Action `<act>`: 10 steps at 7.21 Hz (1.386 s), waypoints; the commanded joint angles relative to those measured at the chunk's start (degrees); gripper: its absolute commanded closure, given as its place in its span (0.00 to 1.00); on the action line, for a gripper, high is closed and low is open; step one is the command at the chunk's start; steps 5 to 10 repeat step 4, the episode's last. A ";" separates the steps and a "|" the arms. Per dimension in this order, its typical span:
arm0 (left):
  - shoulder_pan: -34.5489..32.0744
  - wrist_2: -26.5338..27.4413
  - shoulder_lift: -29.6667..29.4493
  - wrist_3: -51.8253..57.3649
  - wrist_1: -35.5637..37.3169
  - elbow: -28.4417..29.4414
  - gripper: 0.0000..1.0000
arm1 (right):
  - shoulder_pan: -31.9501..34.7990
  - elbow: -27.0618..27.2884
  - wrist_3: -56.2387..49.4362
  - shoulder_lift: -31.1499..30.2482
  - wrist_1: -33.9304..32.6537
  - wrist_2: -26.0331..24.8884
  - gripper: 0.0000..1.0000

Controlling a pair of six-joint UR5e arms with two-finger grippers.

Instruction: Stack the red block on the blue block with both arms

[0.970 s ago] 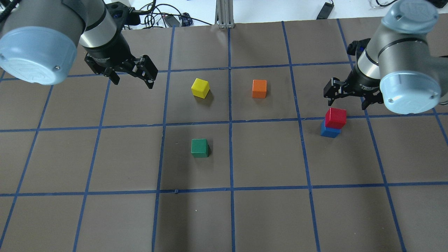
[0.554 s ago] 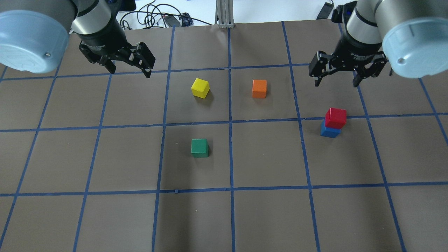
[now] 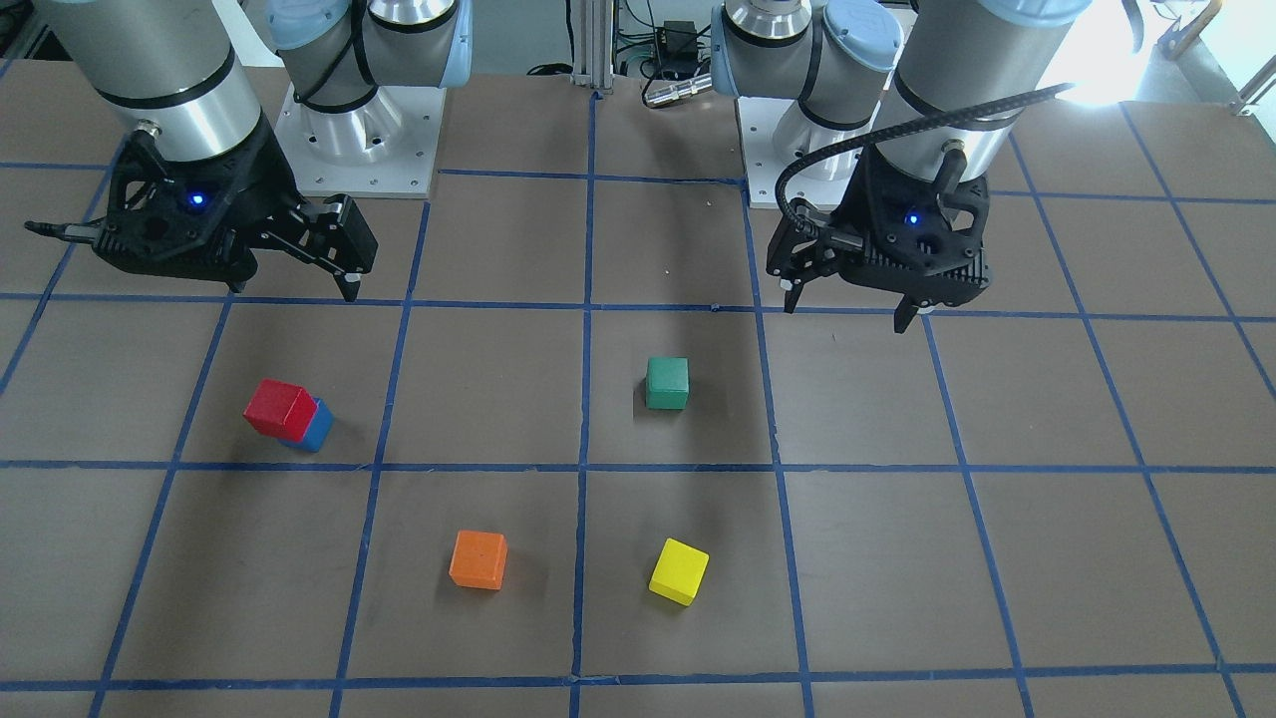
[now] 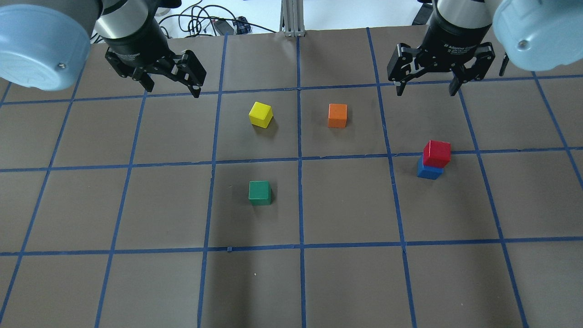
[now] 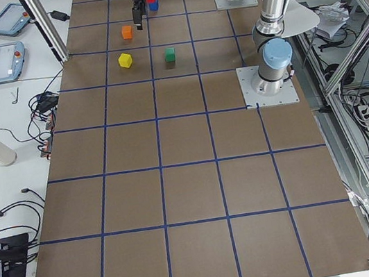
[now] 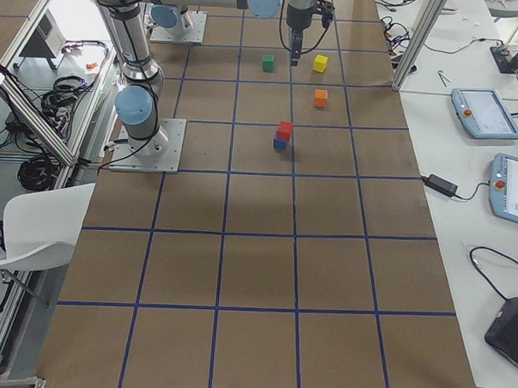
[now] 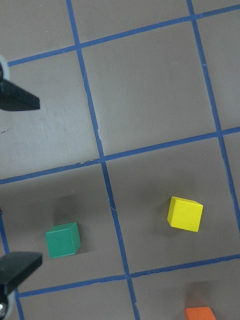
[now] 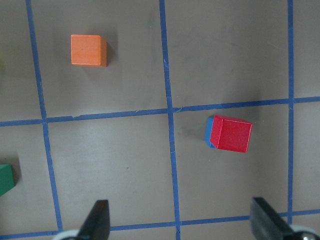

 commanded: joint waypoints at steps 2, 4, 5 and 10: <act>-0.36 0.28 0.14 -0.59 0.68 0.06 0.00 | 5.46 0.37 4.53 0.64 -0.07 0.01 0.00; -0.36 0.20 -0.30 -0.76 0.76 -0.11 0.00 | 5.47 0.45 4.45 0.64 -0.16 -0.43 0.00; -0.36 0.20 -0.30 -0.76 0.76 -0.11 0.00 | 5.47 0.45 4.45 0.64 -0.16 -0.43 0.00; -0.36 0.20 -0.30 -0.76 0.76 -0.11 0.00 | 5.47 0.45 4.45 0.64 -0.16 -0.43 0.00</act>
